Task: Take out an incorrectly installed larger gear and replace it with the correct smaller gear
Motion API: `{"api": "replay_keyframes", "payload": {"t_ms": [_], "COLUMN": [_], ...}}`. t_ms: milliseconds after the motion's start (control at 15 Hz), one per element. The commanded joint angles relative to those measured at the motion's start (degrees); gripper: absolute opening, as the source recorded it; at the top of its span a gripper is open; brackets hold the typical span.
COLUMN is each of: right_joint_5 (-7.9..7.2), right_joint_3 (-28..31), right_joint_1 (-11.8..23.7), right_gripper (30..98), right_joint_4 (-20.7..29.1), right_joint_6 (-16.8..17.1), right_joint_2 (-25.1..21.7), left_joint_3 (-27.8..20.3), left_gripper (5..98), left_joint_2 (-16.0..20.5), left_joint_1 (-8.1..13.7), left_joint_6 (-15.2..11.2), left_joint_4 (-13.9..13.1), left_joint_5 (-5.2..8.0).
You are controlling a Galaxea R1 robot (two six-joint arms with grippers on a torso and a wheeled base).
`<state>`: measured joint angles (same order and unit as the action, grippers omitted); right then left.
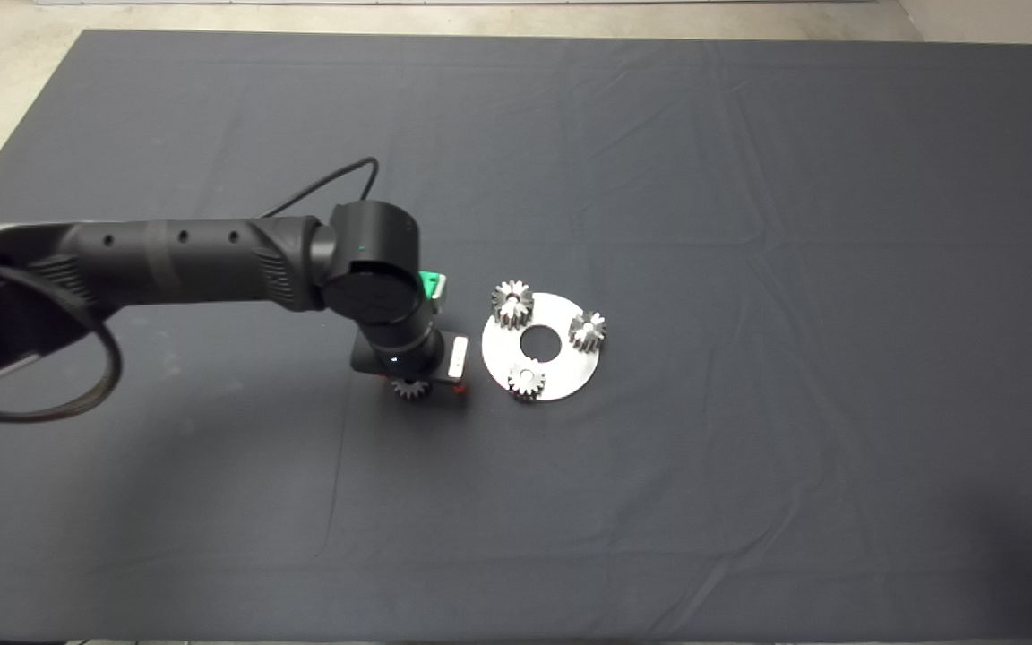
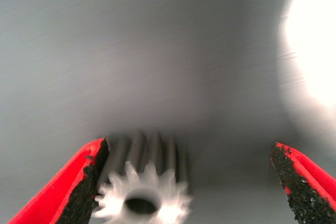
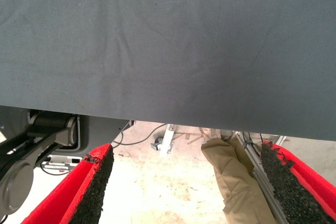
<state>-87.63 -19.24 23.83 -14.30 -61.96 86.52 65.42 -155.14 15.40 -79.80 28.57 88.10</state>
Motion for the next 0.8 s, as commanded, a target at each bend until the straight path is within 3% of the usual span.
{"api": "replay_keyframes", "payload": {"t_ms": [0,67,200,400,533,733], "right_joint_5": [-4.22,-4.22,-4.22,-4.22,-4.22,-4.13], "right_joint_3": [0.53,0.53,0.53,0.53,0.53,0.62], "right_joint_1": [0.67,0.69,0.61,0.6,0.6,0.6], "right_gripper": [73.9,73.9,73.9,73.9,73.9,73.9], "right_joint_4": [1.12,1.12,1.12,1.12,1.12,1.2], "right_joint_6": [0.27,0.27,0.27,0.27,0.18,-0.09], "right_joint_2": [-0.68,-0.95,-0.81,-0.42,-0.33,0.07], "left_joint_3": [8.15,10.65,15.38,17.55,19.79,20.61], "left_gripper": [78.0,77.9,77.9,77.9,78.6,83.0], "left_joint_2": [-8.14,-10.13,-13.42,-12.92,-12.43,-10.65], "left_joint_1": [0.87,1.47,2.01,2.27,2.45,4.44], "left_joint_6": [4.21,4.47,7.86,8.68,10.95,11.42], "left_joint_4": [0.43,0.43,0.49,2.43,2.8,2.8], "left_joint_5": [3.33,3.3,3.39,3.57,3.57,3.74]}}
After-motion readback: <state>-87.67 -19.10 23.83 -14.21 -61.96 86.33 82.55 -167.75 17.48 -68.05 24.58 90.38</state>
